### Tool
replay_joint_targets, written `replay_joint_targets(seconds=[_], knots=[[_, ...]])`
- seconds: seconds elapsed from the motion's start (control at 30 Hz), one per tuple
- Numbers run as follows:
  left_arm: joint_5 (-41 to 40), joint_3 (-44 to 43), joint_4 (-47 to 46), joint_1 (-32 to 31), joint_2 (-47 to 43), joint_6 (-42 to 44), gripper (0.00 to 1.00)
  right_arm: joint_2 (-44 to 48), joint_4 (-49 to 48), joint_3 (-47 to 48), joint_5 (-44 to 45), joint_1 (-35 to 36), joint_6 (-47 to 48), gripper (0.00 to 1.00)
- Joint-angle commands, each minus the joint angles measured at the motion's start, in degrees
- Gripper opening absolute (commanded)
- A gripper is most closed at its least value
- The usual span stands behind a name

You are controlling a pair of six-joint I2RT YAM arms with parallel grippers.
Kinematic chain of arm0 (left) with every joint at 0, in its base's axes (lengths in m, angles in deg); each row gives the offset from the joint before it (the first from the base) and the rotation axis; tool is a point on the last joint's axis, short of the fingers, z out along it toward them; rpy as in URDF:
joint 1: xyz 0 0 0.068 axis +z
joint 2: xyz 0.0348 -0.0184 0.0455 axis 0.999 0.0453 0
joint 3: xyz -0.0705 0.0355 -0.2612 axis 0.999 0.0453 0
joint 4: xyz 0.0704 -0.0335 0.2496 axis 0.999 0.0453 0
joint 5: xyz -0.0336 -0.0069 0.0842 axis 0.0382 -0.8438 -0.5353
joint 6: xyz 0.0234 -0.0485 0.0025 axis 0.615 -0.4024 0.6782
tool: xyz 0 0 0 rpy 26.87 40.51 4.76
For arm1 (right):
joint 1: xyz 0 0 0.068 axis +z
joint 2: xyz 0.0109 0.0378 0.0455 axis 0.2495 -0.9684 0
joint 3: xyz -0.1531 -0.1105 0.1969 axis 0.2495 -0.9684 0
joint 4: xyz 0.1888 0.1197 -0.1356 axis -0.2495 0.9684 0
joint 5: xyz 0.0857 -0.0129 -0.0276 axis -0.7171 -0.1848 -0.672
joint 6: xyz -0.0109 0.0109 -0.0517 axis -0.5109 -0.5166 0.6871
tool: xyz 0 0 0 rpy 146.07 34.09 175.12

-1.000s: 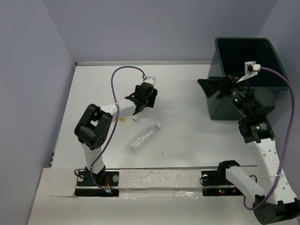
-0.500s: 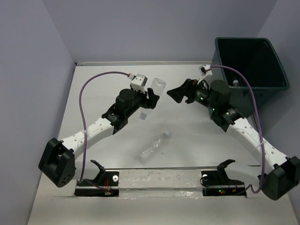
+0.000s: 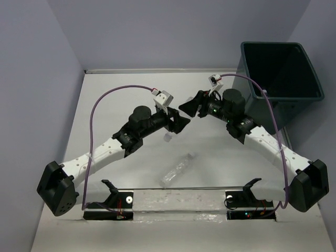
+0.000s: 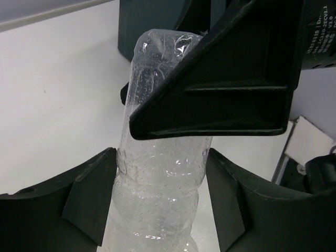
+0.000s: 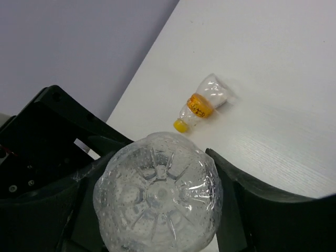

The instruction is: Put the plastic bottles in the bin

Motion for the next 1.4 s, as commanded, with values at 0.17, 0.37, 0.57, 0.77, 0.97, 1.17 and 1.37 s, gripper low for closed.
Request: replay_joint_targets(seconds=[0.17, 0.37, 0.57, 0.77, 0.97, 1.17, 1.37], knots=[[-2.1, 3.2, 3.2, -1.2, -6.4, -0.7, 0.99, 4.7, 1.3, 11.7, 16.9, 0.3, 8.0, 0.36], [-7.2, 7.7, 13.6, -5.4, -11.0, -4.8, 0.99, 6.7, 9.2, 24.8, 37.0, -0.4, 22.7, 0.33], [-15.9, 9.2, 27.0, -14.5, -12.5, -11.8, 0.99, 7.0, 9.1, 36.3, 57.1, -7.8, 40.6, 0.30], [-27.9, 4.9, 41.6, -22.1, -6.6, -16.1, 0.99, 5.3, 9.0, 34.4, 62.0, -19.4, 43.5, 0.31], [-33.0, 2.9, 48.5, -24.4, -0.3, -20.1, 0.99, 0.4, 16.4, 33.8, 60.2, -23.0, 39.3, 1.00], [-32.2, 4.1, 49.4, -25.5, 3.4, -20.6, 0.99, 5.1, 21.1, 32.7, 44.6, -23.0, 29.9, 1.00], [-29.3, 5.6, 48.0, -26.3, 6.7, -20.5, 0.96, 13.0, 21.0, 27.4, 19.4, -21.8, 16.1, 0.97]])
